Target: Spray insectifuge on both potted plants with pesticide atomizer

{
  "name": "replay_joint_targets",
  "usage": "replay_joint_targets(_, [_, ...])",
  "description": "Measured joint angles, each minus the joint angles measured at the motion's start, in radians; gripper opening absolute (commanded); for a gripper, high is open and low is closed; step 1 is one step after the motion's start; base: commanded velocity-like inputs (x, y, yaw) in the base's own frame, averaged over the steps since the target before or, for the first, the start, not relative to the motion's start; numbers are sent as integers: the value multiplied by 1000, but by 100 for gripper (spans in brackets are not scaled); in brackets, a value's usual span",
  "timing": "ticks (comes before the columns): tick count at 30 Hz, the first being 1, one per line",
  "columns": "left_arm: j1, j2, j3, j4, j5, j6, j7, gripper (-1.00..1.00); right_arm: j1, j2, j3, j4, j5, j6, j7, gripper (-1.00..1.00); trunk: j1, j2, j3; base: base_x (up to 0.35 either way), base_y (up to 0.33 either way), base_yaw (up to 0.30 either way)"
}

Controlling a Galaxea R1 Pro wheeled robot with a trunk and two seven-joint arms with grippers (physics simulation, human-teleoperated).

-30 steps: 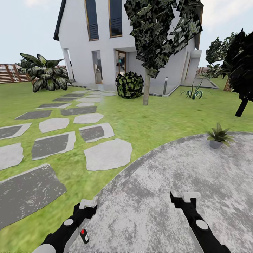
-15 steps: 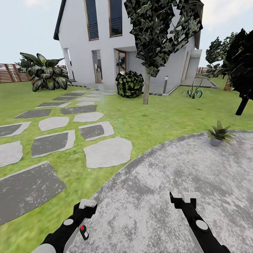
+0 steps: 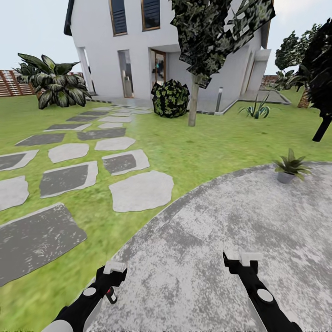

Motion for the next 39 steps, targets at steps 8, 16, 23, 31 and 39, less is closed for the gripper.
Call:
replay_joint_targets(8, [0, 5, 2, 0, 5, 0, 2, 100, 0, 0, 1, 1, 0, 0, 0, 100, 4, -2, -44, 0, 0, 0])
replay_joint_targets(16, [1, 8, 3, 0, 7, -2, 2, 100, 0, 0, 1, 1, 0, 0, 0, 100, 7, -4, -87, 0, 0, 0])
replay_joint_targets(23, [5, 9, 6, 0, 12, -85, 8, 100, 0, 0, 1, 2, 1, 0, 0, 100, 10, -5, -125, 0, 0, 0])
replay_joint_targets(31, [5, 9, 11, 0, 39, -90, 11, 100, 0, 0, 1, 3, 1, 0, 0, 100, 14, -7, -169, 0, 0, 34])
replay_joint_targets(39, [5, 9, 10, 0, 40, -90, 11, 100, 0, 0, 2, 3, 1, 0, 0, 100, 18, -9, -212, 0, 0, 139])
